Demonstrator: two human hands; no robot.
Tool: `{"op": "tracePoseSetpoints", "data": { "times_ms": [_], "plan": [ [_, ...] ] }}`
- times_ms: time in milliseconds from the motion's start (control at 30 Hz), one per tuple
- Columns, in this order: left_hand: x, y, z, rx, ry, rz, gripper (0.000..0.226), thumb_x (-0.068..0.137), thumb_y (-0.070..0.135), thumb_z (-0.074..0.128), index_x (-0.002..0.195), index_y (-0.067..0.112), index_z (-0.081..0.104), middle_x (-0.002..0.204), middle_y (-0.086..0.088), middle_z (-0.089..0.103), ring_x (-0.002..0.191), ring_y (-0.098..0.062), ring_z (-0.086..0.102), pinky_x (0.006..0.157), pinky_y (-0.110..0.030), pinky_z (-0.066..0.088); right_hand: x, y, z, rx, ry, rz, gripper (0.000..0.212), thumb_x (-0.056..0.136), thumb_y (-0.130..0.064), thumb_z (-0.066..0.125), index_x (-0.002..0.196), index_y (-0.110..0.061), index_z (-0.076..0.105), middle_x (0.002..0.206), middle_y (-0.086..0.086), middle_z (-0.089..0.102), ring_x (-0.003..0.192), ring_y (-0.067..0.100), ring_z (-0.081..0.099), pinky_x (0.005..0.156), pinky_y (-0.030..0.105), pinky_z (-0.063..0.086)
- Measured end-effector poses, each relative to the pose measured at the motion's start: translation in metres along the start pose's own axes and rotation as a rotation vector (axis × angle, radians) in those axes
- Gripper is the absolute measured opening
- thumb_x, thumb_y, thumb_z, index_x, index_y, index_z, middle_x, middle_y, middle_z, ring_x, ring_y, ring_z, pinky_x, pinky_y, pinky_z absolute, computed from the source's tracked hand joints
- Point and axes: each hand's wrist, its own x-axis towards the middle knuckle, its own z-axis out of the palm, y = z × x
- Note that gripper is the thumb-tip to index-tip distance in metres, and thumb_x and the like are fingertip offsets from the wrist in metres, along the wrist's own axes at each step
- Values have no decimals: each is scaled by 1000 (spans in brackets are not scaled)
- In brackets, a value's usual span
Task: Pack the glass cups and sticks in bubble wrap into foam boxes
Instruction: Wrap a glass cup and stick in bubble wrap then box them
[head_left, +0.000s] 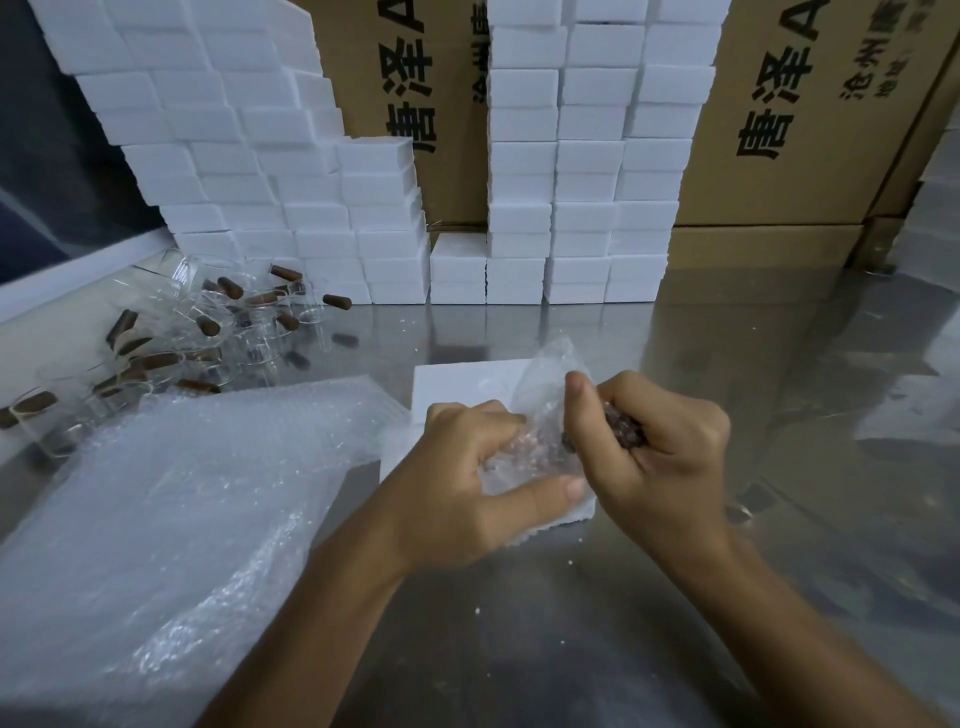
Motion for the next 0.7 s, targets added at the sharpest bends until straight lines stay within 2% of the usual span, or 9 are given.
{"op": "tracePoseSetpoints", "data": {
  "times_ms": [200, 300, 367, 400, 467, 533, 567, 633, 700],
  "plan": [
    [1, -5, 1, -19, -9, -33, 56, 81, 47, 58, 69, -8, 63, 61, -23, 56, 60, -41, 54, 59, -52, 42, 0, -1, 1, 11, 15, -5, 51, 94, -16, 60, 49, 4, 50, 42, 12, 48, 36, 28, 44, 39, 38, 33],
    [4, -5, 9, 43, 268, 76, 39, 80, 39, 69, 66, 3, 63, 59, -5, 58, 55, -23, 55, 53, -40, 45, 2, -1, 2, 64, 47, 68, 49, 95, -18, 58, 51, 4, 52, 43, 9, 48, 38, 24, 44, 42, 35, 33],
    [6, -6, 15, 144, 525, 122, 35, 74, 43, 76, 82, 11, 65, 81, 0, 63, 77, -16, 61, 66, -30, 50, 3, -1, 1, 140, 87, 162, 47, 96, -20, 58, 55, 2, 55, 48, -1, 53, 43, 14, 46, 45, 25, 35],
    [6, -5, 20, 133, 613, 98, 42, 71, 47, 77, 94, 15, 63, 94, 1, 63, 89, -16, 62, 72, -25, 51, 4, 0, 0, 177, 106, 199, 45, 96, -20, 58, 56, 0, 55, 51, -10, 54, 45, 10, 47, 47, 19, 34],
    [6, -1, 31, -105, 603, -31, 51, 69, 50, 77, 110, 25, 58, 108, 7, 63, 102, -14, 63, 78, -23, 53, 4, -1, 0, 244, 115, 256, 41, 97, -18, 61, 58, -6, 54, 52, -17, 52, 48, 2, 47, 52, 12, 34],
    [7, 1, 39, -357, 532, -112, 46, 71, 47, 75, 111, 30, 60, 110, 9, 66, 104, -16, 66, 80, -31, 56, 2, -1, 2, 297, 90, 309, 41, 96, -21, 62, 60, -4, 54, 54, -14, 54, 50, -1, 48, 53, 10, 34],
    [7, 0, 40, -382, 547, -123, 41, 71, 46, 75, 106, 32, 63, 108, 9, 67, 103, -17, 67, 80, -34, 57, 2, -2, 3, 338, 60, 349, 42, 96, -24, 63, 61, -2, 54, 54, -12, 54, 51, -2, 48, 54, 10, 35],
    [8, -1, 32, -344, 591, -100, 31, 67, 46, 75, 93, 32, 65, 99, 11, 68, 97, -13, 66, 80, -30, 55, 4, -4, 4, 508, -5, 507, 42, 92, -32, 64, 62, -3, 57, 57, -7, 55, 57, 3, 51, 59, 17, 42],
    [7, -5, 22, -273, 572, -68, 28, 65, 44, 75, 83, 26, 63, 88, 12, 67, 87, -9, 65, 77, -24, 52, 8, -3, 5, 729, -55, 719, 24, 87, -26, 70, 69, -10, 67, 69, 1, 63, 68, 17, 59, 66, 32, 50]
  ]
}}
